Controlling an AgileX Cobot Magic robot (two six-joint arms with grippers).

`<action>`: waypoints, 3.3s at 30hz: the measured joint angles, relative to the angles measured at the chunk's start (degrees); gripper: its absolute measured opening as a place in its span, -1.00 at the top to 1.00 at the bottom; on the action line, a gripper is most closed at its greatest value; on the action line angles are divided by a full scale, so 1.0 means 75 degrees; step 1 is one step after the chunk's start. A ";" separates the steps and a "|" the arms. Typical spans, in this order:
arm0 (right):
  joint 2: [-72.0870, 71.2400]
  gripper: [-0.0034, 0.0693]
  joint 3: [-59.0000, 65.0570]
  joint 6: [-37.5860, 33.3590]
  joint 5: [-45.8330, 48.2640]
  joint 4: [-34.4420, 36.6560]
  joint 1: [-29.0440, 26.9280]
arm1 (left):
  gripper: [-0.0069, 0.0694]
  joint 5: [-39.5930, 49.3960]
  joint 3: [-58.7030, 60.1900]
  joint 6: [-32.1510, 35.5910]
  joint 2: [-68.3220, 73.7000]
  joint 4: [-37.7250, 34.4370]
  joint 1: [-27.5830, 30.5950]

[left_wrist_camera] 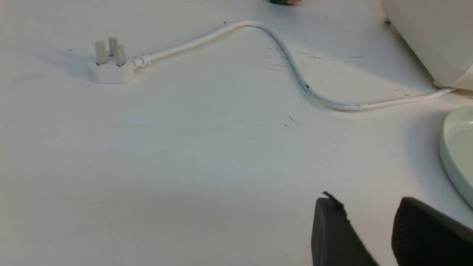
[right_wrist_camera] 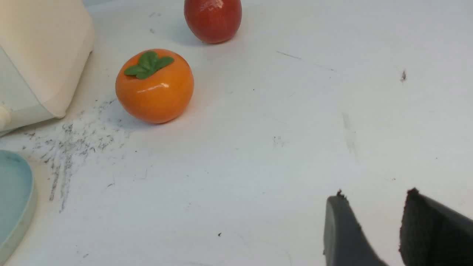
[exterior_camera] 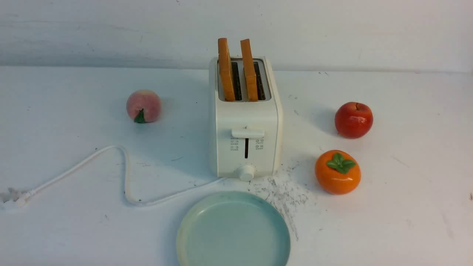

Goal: Take toasted bread from bread machine on white table place on plate.
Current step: 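Reach for a toast slice standing in the toaster with the left gripper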

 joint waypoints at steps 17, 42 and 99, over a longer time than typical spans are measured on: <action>0.0000 0.25 0.0000 0.0000 0.0000 0.0000 0.0000 | 0.19 0.0000 0.0000 0.0000 0.0000 0.0000 0.0000; 0.0000 0.25 0.0000 0.0009 -0.0036 -0.0545 0.0000 | 0.20 -0.3538 0.0000 -0.1414 0.0000 -0.4719 0.0000; 0.5165 0.95 -0.5193 -0.3974 0.4432 0.4748 0.0209 | 0.54 0.3485 -1.2749 -0.0352 1.2200 -0.1691 -0.1991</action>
